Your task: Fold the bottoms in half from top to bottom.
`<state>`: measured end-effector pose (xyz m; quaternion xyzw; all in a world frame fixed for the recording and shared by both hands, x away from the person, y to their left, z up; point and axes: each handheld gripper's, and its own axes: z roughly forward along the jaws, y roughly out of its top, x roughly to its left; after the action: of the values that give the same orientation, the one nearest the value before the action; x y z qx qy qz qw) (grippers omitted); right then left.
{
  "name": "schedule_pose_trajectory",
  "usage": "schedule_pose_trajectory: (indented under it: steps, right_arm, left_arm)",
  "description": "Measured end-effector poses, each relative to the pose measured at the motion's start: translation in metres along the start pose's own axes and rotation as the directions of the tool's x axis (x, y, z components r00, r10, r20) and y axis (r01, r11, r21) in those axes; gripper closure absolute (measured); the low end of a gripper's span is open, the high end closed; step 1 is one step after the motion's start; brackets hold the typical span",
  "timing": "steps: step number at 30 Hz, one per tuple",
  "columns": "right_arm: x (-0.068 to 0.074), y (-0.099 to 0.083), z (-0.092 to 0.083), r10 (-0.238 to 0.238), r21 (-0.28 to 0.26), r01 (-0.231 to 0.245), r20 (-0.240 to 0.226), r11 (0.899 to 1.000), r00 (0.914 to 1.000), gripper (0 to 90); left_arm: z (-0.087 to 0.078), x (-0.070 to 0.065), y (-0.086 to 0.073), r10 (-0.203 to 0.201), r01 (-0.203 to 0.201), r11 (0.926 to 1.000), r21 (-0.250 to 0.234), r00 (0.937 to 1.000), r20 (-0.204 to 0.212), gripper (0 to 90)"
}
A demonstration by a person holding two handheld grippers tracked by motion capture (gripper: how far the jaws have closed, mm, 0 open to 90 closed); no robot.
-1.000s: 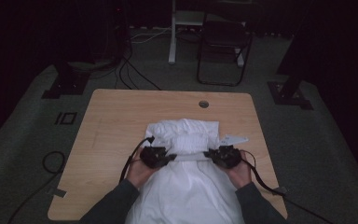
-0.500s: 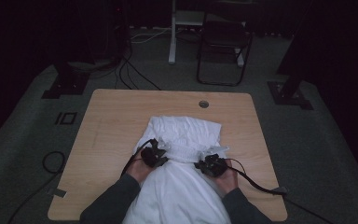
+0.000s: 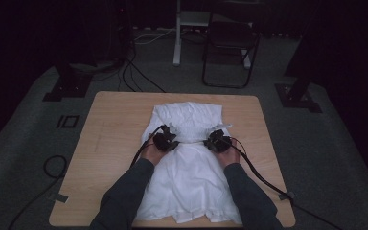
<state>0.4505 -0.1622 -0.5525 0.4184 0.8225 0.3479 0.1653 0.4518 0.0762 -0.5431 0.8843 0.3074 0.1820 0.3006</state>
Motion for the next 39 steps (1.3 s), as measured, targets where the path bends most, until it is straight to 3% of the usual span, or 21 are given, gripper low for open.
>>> schedule_pose_trajectory:
  steps: [4,8,11,15,18,20,23,24,25,28,30,32,34,35,37,39]
  right_arm:
    - [-0.002,0.0,0.0,0.02,0.0,-0.02,-0.013,1.0,0.9997,82.8]
    - [-0.007,-0.001,-0.006,0.061,-0.028,-0.063,-0.059,0.998,0.9964,83.5]
    - [-0.005,0.007,-0.036,0.049,-0.121,-0.059,-0.078,0.991,0.9957,83.8]
    - [0.003,0.015,-0.078,-0.006,-0.229,-0.015,-0.092,0.973,0.9958,83.8]
    - [0.015,0.016,-0.109,-0.054,-0.286,0.026,-0.092,0.958,0.9943,83.8]
    - [0.024,0.01,-0.124,-0.09,-0.294,0.063,-0.08,0.954,0.9927,83.8]
    - [0.035,-0.013,-0.132,-0.11,-0.276,0.081,-0.093,0.958,0.9895,83.8]
    - [0.039,-0.026,-0.129,-0.111,-0.249,0.082,-0.102,0.965,0.9886,83.7]
    - [0.041,-0.034,-0.125,-0.12,-0.229,0.094,-0.101,0.969,0.9877,83.7]
    - [0.046,-0.062,-0.103,-0.115,-0.137,0.099,-0.115,0.986,0.9867,83.5]
    - [0.046,-0.076,-0.087,-0.086,-0.091,0.075,-0.121,0.993,0.9889,82.8]
    - [0.044,-0.084,-0.076,-0.06,-0.066,0.051,-0.13,0.996,0.9898,78.6]
    - [0.042,-0.084,-0.074,-0.036,-0.059,0.027,-0.154,0.998,0.9874,66.7]
    - [0.041,-0.082,-0.078,-0.043,-0.063,0.033,-0.171,0.997,0.9843,58.7]
    - [0.041,-0.08,-0.086,-0.064,-0.077,0.051,-0.178,0.996,0.982,50.7]
    - [0.037,-0.077,-0.102,-0.073,-0.127,0.047,-0.211,0.991,0.9748,48.8]
  left_arm:
    - [-0.001,0.001,0.0,-0.01,0.01,0.9999,0.0,0.9999,0.012,81.1]
    - [-0.009,-0.001,0.002,-0.013,0.013,0.9999,-0.004,0.9996,0.024,81.5]
    - [-0.044,-0.005,0.011,-0.011,0.014,0.9952,-0.096,0.9994,0.031,82.3]
    - [-0.092,-0.015,0.018,-0.004,0.011,0.9744,-0.224,0.9994,0.035,81.8]
    - [-0.121,-0.031,0.017,0.028,-0.019,0.9623,-0.272,0.9991,0.031,81.7]
    - [-0.128,-0.042,0.011,0.036,-0.02,0.9606,-0.277,0.9979,0.054,81.5]
    - [-0.124,-0.053,-0.003,0.049,-0.025,0.9647,-0.262,0.9948,0.089,80.8]
    - [-0.113,-0.063,-0.02,0.049,-0.019,0.9734,-0.228,0.9904,0.129,80.5]
    - [-0.105,-0.066,-0.028,0.059,-0.029,0.9785,-0.204,0.9882,0.141,79.8]
    - [-0.076,-0.072,-0.049,0.029,-0.008,0.9932,-0.116,0.9841,0.175,77.7]
    - [-0.058,-0.074,-0.058,0.017,-0.004,0.9977,-0.068,0.9822,0.187,74.3]
    - [-0.054,-0.072,-0.06,-0.018,0.035,0.9968,-0.072,0.9758,0.218,70.3]
    - [-0.056,-0.071,-0.059,-0.027,0.043,0.9969,-0.066,0.9733,0.228,61.2]
    - [-0.065,-0.069,-0.056,-0.03,0.046,0.9964,-0.071,0.9758,0.217,58.4]
    - [-0.08,-0.065,-0.055,-0.05,0.073,0.9928,-0.095,0.9739,0.221,55.6]
    - [-0.092,-0.059,-0.055,-0.077,0.112,0.9848,-0.133,0.9672,0.242,55.6]
